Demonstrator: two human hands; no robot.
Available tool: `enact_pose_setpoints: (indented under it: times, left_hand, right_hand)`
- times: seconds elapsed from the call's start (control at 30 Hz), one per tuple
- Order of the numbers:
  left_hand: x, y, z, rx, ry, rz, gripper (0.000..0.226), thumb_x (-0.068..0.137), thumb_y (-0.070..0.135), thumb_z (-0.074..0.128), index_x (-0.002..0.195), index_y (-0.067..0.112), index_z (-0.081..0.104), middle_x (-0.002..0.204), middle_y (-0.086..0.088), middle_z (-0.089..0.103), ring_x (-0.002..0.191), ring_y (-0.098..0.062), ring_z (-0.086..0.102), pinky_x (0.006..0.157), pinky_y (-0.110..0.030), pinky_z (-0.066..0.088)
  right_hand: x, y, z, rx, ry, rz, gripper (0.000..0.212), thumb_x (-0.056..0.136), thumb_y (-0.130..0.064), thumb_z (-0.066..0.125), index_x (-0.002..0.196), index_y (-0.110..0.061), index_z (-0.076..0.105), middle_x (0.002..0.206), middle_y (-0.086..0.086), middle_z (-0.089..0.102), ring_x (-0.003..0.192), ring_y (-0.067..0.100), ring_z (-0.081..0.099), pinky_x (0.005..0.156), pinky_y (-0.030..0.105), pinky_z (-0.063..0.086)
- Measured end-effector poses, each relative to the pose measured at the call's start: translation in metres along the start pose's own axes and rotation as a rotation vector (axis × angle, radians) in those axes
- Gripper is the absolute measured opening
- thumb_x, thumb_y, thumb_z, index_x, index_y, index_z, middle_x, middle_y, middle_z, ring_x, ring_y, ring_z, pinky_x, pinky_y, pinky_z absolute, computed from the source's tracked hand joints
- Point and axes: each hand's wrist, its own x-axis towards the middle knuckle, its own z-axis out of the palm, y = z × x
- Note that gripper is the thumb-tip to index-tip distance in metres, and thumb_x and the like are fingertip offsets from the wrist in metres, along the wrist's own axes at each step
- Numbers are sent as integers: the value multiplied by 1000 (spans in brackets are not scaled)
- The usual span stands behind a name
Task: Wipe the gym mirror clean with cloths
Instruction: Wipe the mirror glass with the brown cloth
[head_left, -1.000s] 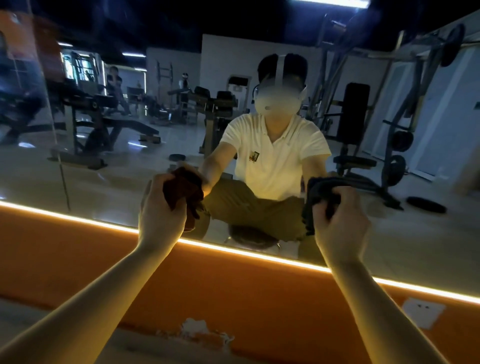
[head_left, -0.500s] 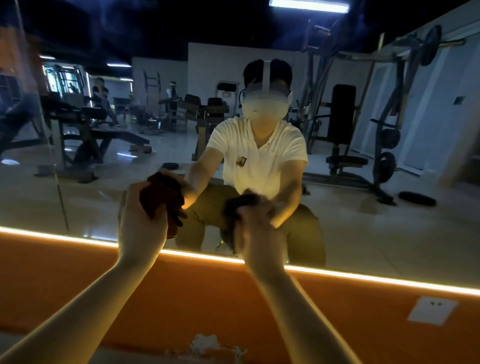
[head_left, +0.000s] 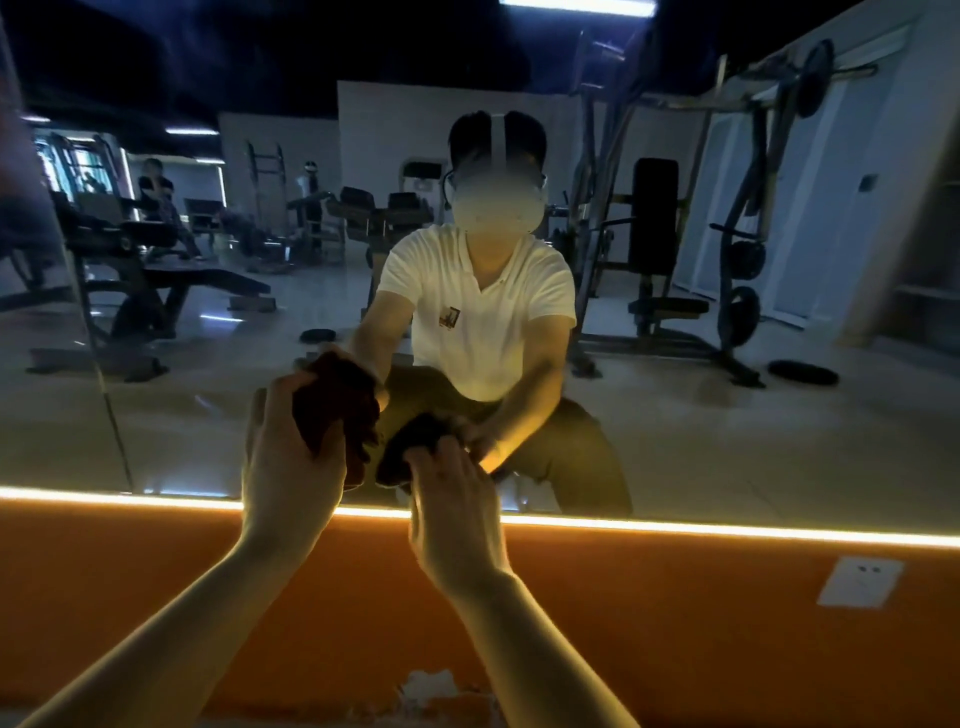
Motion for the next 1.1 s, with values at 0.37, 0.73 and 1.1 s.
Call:
enact_pose_setpoints:
  times: [0.37,0.73,1.1]
  left_hand:
    - [4,-18,-6,17,-68,150,44,94,6,69,134,9,52,129,-13,52,112,-26,59,82,-34,56]
    - [24,-58,-49,-11,-25,109,45,93,2,65,136,8,52,131,-13,52,117,-23,55,92,-39,53]
    - [25,-69,-43,-15,-69,88,54,92,5,67,141,13,47,139,-13,45,122,-37,55,90,-60,58]
  right_hand:
    - [36,104,-97,-46,672,926,38,101,-10,44,138,-3,46,138,25,45,110,38,57,77,45,52]
    - [17,-7,-6,-160,53,-117,37,92,-15,54,128,-18,63,104,8,56,75,19,61,55,32,56]
    - [55,40,-52,-103,634,647,35,102,-15,46,136,-6,47,132,15,54,95,5,51,76,8,48]
